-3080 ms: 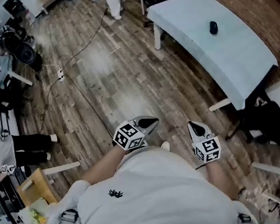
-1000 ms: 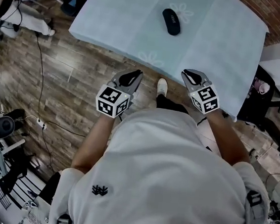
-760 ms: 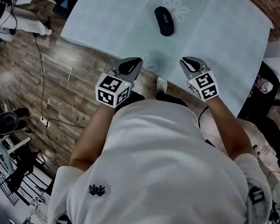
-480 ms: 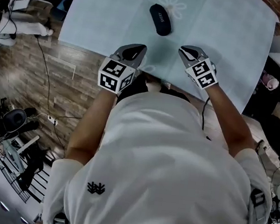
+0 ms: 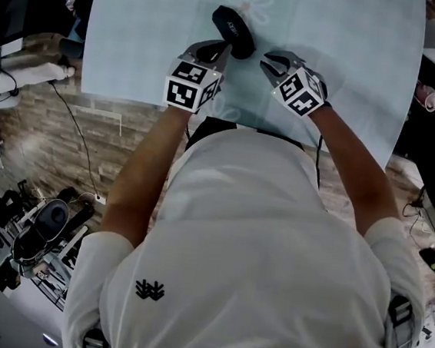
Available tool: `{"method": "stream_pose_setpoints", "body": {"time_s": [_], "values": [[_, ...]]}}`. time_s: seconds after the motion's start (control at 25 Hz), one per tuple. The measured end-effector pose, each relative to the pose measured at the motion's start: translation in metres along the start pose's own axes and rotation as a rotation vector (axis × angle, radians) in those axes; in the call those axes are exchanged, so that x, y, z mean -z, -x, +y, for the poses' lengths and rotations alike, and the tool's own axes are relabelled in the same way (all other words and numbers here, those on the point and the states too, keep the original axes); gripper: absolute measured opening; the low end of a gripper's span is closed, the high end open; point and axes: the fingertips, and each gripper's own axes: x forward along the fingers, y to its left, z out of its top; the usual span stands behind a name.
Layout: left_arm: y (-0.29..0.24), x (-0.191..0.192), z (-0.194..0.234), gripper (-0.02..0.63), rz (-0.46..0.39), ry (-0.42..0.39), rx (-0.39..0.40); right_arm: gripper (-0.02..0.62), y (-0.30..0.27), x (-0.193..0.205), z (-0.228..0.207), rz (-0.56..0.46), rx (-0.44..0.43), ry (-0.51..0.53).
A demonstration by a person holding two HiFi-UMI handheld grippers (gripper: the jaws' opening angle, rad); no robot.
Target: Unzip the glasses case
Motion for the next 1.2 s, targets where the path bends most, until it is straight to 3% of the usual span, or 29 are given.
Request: {"method": "stream_pose_setpoints", "body": {"time_s": [0.6, 1.2], "values": [[-0.062, -0.001, 0.025, 0.057, 0.072, -0.095, 0.081, 0.066, -0.046, 0.002, -0.010, 0.123, -0.033, 0.221], [-0.068, 0.005, 0.025, 0.057, 0.077, -0.078, 0.087, 0.020, -0.040, 0.005, -0.013, 0.102, -0.007, 0.149]]}}
